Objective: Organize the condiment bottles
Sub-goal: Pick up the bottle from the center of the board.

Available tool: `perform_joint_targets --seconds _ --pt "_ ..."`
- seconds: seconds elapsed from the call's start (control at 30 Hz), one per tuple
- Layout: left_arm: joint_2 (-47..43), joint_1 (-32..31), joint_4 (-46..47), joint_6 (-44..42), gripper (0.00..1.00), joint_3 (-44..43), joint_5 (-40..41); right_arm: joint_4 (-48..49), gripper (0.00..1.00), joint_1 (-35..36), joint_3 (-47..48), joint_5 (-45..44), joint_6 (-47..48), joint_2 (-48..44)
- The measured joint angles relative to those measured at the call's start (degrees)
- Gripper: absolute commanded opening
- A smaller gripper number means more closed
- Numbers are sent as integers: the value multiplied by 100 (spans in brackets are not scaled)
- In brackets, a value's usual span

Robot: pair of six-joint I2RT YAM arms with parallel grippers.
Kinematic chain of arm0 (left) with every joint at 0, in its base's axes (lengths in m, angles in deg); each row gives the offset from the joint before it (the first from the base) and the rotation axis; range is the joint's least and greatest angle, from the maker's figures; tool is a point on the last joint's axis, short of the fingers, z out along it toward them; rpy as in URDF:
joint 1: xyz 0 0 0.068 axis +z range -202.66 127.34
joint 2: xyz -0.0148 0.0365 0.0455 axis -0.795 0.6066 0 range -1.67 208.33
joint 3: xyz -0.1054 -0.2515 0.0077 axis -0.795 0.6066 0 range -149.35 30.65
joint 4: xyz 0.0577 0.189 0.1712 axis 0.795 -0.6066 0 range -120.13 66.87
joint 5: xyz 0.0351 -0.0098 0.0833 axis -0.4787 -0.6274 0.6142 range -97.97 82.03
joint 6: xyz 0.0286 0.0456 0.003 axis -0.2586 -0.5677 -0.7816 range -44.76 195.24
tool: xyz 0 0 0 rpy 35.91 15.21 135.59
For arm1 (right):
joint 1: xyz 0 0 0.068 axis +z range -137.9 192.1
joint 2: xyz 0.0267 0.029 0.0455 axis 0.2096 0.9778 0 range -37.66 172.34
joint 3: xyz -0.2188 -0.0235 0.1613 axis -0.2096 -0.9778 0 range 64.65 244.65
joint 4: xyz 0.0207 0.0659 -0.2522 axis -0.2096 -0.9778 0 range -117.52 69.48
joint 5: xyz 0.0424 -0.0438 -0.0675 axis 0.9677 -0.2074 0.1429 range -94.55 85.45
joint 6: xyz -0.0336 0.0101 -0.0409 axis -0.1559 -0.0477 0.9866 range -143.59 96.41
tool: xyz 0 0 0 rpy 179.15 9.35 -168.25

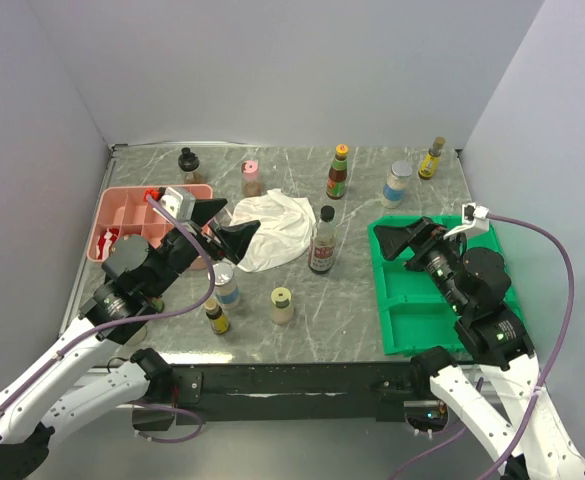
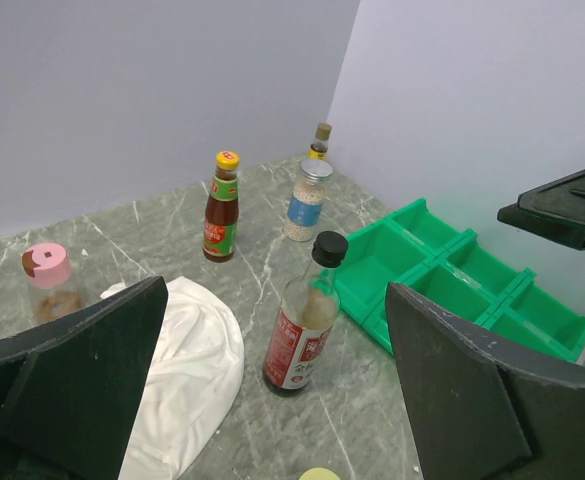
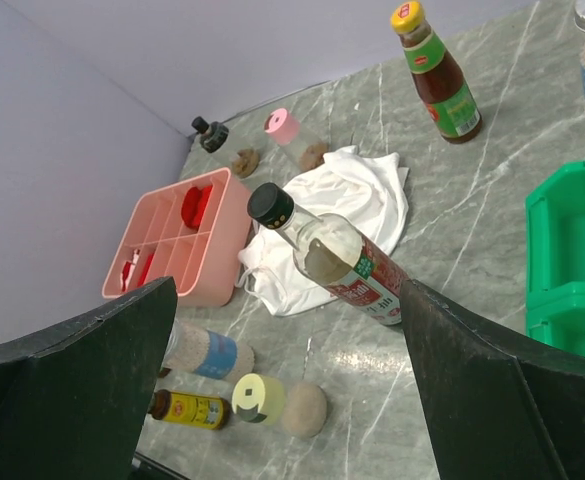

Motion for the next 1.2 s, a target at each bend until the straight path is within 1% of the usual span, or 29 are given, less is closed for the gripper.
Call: perform_joint_targets --seconds 0.73,0.87,0.93,1.03,1.2 --pt "4 -52 -2 -9 97 4 22 -210 100 0 0 -195 87 -205" --pt "4 -59 -2 -22 97 2 37 -203 95 0 0 26 326 -219" --pt "9 -63 -2 -24 97 2 57 -203 93 0 11 195 446 -96" --pt "9 -63 -4 -26 97 4 90 -243 89 0 164 446 643 393" --pt "2 -63 -2 -35 97 20 184 -225 87 127 420 562 960 1198"
